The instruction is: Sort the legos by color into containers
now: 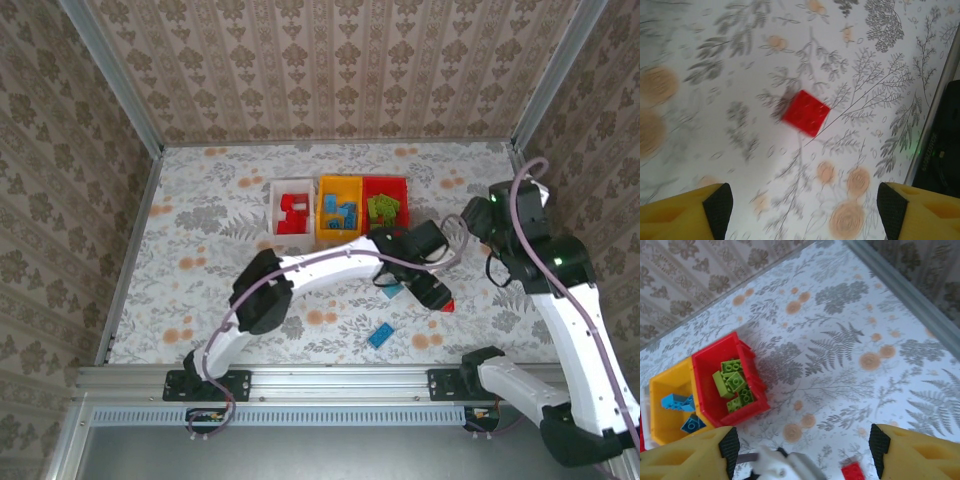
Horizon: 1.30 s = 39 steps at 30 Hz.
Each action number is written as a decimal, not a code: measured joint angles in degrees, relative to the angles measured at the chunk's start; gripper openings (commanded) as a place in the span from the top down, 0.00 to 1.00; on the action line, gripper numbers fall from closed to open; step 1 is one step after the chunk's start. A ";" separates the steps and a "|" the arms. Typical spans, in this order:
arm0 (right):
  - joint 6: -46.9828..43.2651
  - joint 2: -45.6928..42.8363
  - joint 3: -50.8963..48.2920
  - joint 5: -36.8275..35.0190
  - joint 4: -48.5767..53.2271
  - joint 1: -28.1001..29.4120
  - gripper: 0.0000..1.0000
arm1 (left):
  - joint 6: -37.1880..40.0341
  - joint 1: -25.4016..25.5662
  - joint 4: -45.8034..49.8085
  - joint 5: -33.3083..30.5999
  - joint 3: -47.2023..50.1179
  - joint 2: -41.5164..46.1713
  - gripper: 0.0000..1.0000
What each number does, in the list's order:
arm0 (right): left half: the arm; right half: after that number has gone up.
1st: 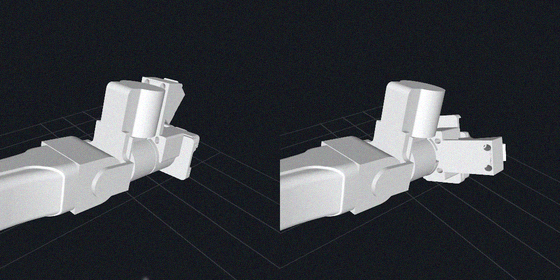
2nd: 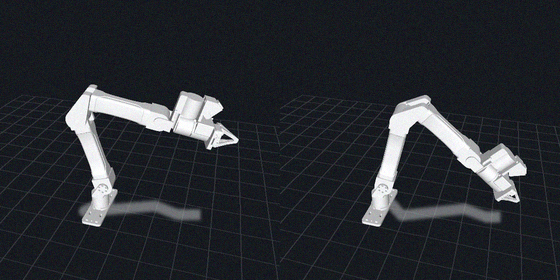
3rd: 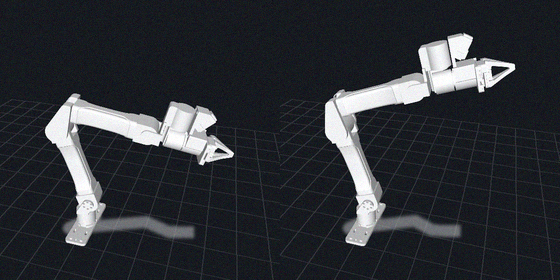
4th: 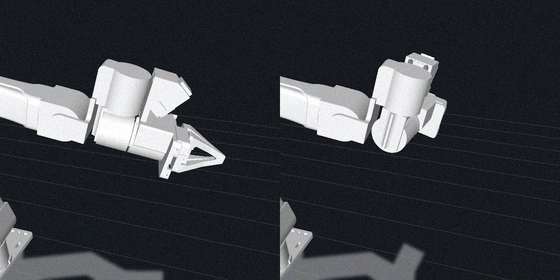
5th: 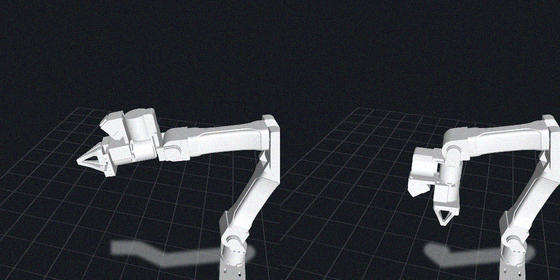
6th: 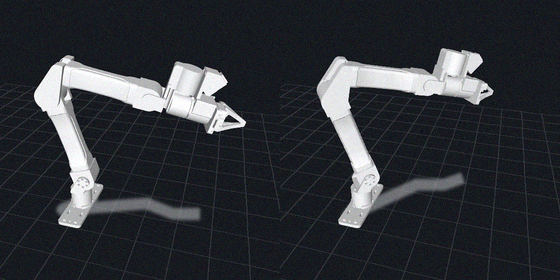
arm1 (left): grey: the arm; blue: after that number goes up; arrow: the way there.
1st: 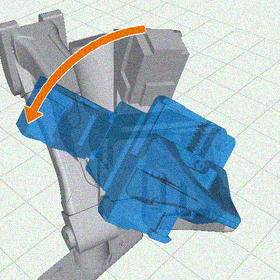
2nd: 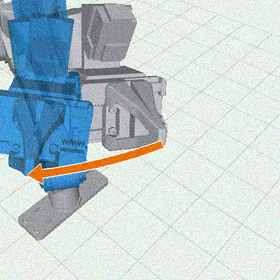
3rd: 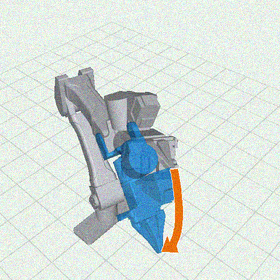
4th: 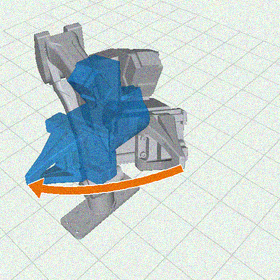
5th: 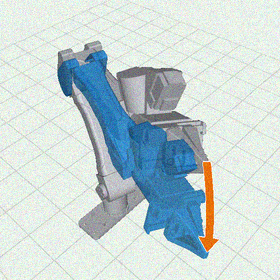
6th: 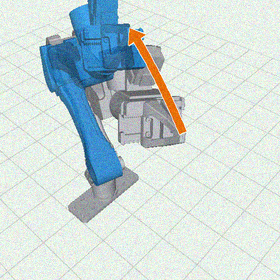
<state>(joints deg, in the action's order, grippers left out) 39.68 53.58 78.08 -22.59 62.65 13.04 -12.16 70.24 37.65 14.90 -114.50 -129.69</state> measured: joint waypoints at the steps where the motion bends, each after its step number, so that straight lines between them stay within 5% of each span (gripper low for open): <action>1: -0.02 -0.74 0.28 -0.20 0.81 -0.07 0.23 | 0.28 0.74 0.11 -0.66 -1.31 -1.27 0.16; 9: -0.46 -4.76 2.62 -0.55 5.40 -0.13 0.22 | 3.56 3.76 -0.52 -6.14 -6.86 -8.11 0.14; 22: -0.44 -6.34 3.30 3.17 7.41 -0.13 0.23 | 12.31 4.33 -9.31 -11.72 -2.56 -11.41 0.15; 39: -0.68 -5.46 3.30 4.70 7.41 -0.13 0.24 | 14.01 4.72 -14.82 -11.19 -2.14 -12.50 0.58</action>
<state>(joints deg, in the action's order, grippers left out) 39.00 48.12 81.38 -17.89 70.06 12.91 1.85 74.96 22.83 3.70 -116.64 -142.19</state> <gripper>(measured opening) 0.764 0.475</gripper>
